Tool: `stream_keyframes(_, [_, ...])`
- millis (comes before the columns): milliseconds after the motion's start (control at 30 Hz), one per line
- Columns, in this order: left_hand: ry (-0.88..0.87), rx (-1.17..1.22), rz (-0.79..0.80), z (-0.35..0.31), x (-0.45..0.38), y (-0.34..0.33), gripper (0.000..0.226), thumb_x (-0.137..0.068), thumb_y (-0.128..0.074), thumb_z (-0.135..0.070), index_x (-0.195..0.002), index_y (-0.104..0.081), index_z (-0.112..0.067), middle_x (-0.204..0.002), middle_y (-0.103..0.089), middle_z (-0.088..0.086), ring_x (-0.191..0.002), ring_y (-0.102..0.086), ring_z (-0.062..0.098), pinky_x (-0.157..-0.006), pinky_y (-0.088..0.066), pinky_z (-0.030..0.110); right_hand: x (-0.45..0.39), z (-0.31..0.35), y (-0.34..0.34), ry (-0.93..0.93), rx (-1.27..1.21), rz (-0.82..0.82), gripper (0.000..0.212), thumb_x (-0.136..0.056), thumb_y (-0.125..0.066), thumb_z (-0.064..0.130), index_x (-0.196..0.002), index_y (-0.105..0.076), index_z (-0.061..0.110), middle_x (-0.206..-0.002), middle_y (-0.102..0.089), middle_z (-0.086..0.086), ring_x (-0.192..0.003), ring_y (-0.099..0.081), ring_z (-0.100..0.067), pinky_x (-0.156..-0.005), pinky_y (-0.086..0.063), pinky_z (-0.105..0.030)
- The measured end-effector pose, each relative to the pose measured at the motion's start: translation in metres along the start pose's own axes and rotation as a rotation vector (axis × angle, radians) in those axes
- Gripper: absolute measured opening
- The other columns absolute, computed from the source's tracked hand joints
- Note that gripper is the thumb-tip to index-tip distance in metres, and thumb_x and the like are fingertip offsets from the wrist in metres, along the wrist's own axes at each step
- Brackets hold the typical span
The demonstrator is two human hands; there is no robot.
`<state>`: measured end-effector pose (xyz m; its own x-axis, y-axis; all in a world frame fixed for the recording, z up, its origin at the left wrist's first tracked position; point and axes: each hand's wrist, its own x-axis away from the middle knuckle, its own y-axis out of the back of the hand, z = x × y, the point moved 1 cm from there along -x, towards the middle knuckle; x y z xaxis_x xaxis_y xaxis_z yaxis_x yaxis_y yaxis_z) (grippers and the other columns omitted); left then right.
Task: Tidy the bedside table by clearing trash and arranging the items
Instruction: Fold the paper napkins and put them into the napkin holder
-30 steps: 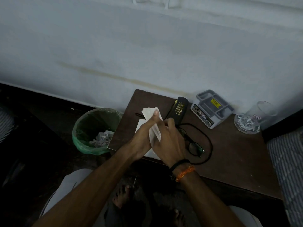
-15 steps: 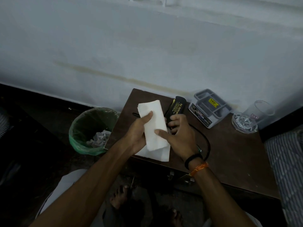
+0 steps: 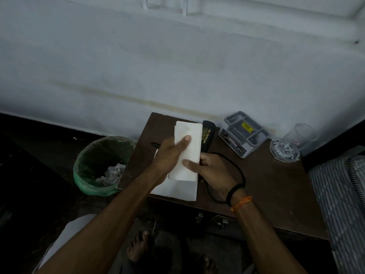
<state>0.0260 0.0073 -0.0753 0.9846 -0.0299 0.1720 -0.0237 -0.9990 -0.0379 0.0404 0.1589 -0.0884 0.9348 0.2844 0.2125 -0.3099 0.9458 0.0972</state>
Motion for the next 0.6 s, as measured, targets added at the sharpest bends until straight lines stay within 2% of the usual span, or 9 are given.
stream_keyframes(67, [-0.028, -0.022, 0.053, -0.008, -0.003, -0.007, 0.014, -0.097, -0.055, -0.038, -0.106, -0.064, -0.032, -0.098, -0.072, -0.007, -0.087, -0.07, 0.007, -0.065, -0.056, 0.019, -0.001, 0.008, 0.007, 0.016, 0.004, -0.03, 0.024, -0.086, -0.074, 0.022, -0.107, -0.074, 0.008, -0.102, -0.077, -0.006, -0.094, -0.073, -0.025, -0.084, -0.059, -0.045])
stream_keyframes(133, [-0.043, -0.046, 0.108, -0.012, -0.009, -0.011, 0.022, -0.096, -0.054, -0.041, -0.115, -0.06, -0.032, -0.105, -0.07, -0.008, -0.093, -0.069, 0.008, -0.072, -0.057, 0.021, -0.002, 0.018, 0.013, 0.015, -0.085, -0.075, 0.019, -0.089, -0.069, 0.013, -0.104, -0.072, 0.001, -0.084, -0.077, -0.001, -0.071, -0.072, -0.011, -0.059, -0.057, -0.026])
stream_keyframes(167, [-0.04, -0.049, 0.134, -0.013, -0.012, -0.013, 0.028, -0.097, -0.051, -0.043, -0.12, -0.059, -0.03, -0.108, -0.07, -0.008, -0.097, -0.068, 0.009, -0.074, -0.057, 0.024, -0.003, 0.022, 0.017, 0.018, -0.13, -0.114, 0.016, -0.091, -0.066, 0.007, -0.104, -0.069, -0.002, -0.073, -0.074, 0.003, -0.057, -0.065, -0.002, -0.049, -0.049, -0.016])
stream_keyframes(200, [-0.031, -0.046, 0.159, -0.014, -0.015, -0.015, 0.032, -0.098, -0.049, -0.044, -0.123, -0.058, -0.028, -0.11, -0.069, -0.006, -0.097, -0.068, 0.01, -0.074, -0.057, 0.025, -0.004, 0.027, 0.022, 0.021, -0.165, -0.167, 0.017, -0.093, -0.063, 0.005, -0.107, -0.067, -0.003, -0.068, -0.07, 0.002, -0.047, -0.057, 0.0, -0.044, -0.042, -0.013])
stream_keyframes(300, [-0.03, -0.07, 0.226, -0.011, -0.023, -0.021, 0.034, -0.101, -0.045, -0.043, -0.122, -0.056, -0.02, -0.1, -0.066, 0.007, -0.081, -0.062, 0.019, -0.057, -0.05, 0.027, -0.015, 0.026, 0.037, 0.044, -0.143, -0.233, 0.024, -0.095, -0.063, 0.017, -0.114, -0.065, 0.003, -0.077, -0.058, -0.017, -0.048, -0.044, -0.01, -0.044, -0.037, -0.022])
stream_keyframes(367, [-0.043, -0.108, 0.262, -0.007, -0.027, -0.025, 0.035, -0.101, -0.046, -0.042, -0.124, -0.052, -0.017, -0.097, -0.061, 0.017, -0.074, -0.056, 0.022, -0.051, -0.045, 0.026, -0.017, 0.022, 0.041, 0.032, -0.155, -0.236, 0.025, -0.094, -0.063, 0.021, -0.115, -0.065, 0.007, -0.081, -0.058, -0.018, -0.052, -0.046, -0.013, -0.045, -0.039, -0.025])
stream_keyframes(433, [-0.048, -0.143, 0.29, -0.003, -0.03, -0.031, 0.034, -0.101, -0.046, -0.04, -0.125, -0.051, -0.017, -0.094, -0.059, 0.013, -0.069, -0.053, 0.016, -0.05, -0.043, 0.024, -0.015, 0.022, 0.045, 0.016, -0.132, -0.248, 0.024, -0.094, -0.064, 0.022, -0.114, -0.066, 0.008, -0.078, -0.062, -0.013, -0.054, -0.048, -0.012, -0.045, -0.04, -0.024])
stream_keyframes(533, [-0.053, -0.15, 0.308, -0.002, -0.034, -0.038, 0.03, -0.099, -0.053, -0.033, -0.124, -0.053, -0.017, -0.094, -0.062, 0.002, -0.069, -0.058, 0.008, -0.051, -0.044, 0.023, -0.013, 0.02, 0.057, 0.015, -0.073, -0.283, 0.019, -0.092, -0.066, 0.015, -0.109, -0.068, 0.006, -0.06, -0.064, 0.009, -0.049, -0.051, -0.002, -0.042, -0.037, -0.017])
stream_keyframes(600, [-0.075, -0.165, 0.299, -0.007, -0.039, -0.043, 0.018, -0.096, -0.06, -0.024, -0.112, -0.06, -0.016, -0.091, -0.065, -0.002, -0.07, -0.061, 0.005, -0.052, -0.047, 0.022, -0.015, 0.021, 0.07, 0.007, -0.051, -0.339, 0.02, -0.09, -0.068, 0.012, -0.108, -0.068, 0.003, -0.061, -0.064, 0.012, -0.045, -0.051, 0.002, -0.041, -0.037, -0.015])
